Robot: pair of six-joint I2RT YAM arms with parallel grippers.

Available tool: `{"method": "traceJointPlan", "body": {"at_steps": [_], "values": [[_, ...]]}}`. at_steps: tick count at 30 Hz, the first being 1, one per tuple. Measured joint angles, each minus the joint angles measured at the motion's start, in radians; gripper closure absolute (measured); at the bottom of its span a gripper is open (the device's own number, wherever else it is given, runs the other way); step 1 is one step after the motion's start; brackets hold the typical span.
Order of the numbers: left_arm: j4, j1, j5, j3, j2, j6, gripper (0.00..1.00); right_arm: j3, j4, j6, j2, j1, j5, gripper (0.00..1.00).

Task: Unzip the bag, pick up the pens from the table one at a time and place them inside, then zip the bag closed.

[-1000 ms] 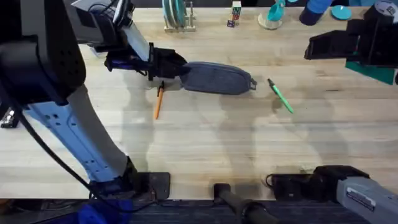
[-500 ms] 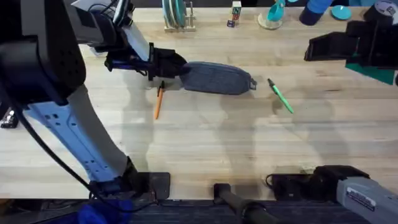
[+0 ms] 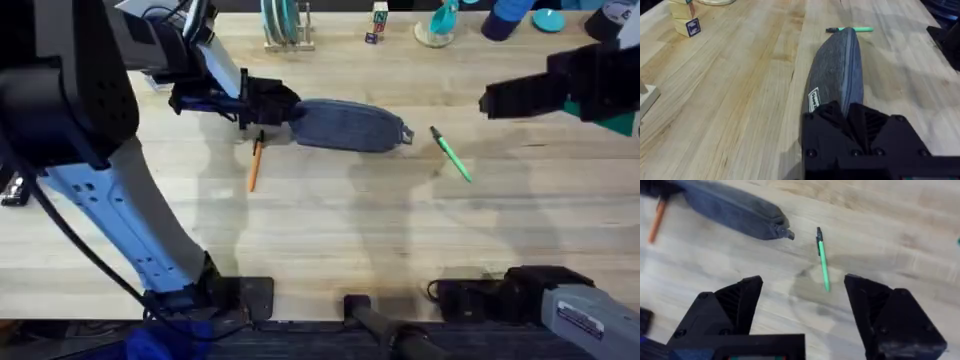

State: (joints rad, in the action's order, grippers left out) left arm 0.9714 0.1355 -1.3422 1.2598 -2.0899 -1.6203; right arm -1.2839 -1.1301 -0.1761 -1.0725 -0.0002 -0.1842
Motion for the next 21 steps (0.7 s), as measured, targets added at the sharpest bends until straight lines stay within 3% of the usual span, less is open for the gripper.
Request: {"method": "traceJointPlan", "body": {"at_steps": [8,21], "values": [[-0.007,-0.004,0.000,0.000,0.000,0.000,0.958,-0.001,0.012,-0.245,-0.036,0.001,-0.062,0.005],[-0.011,-0.006,0.003,0.002,0.000,0.000,0.958,-0.001,0.041,-0.570,-0.331,-0.001,-0.369,0.005]]}}
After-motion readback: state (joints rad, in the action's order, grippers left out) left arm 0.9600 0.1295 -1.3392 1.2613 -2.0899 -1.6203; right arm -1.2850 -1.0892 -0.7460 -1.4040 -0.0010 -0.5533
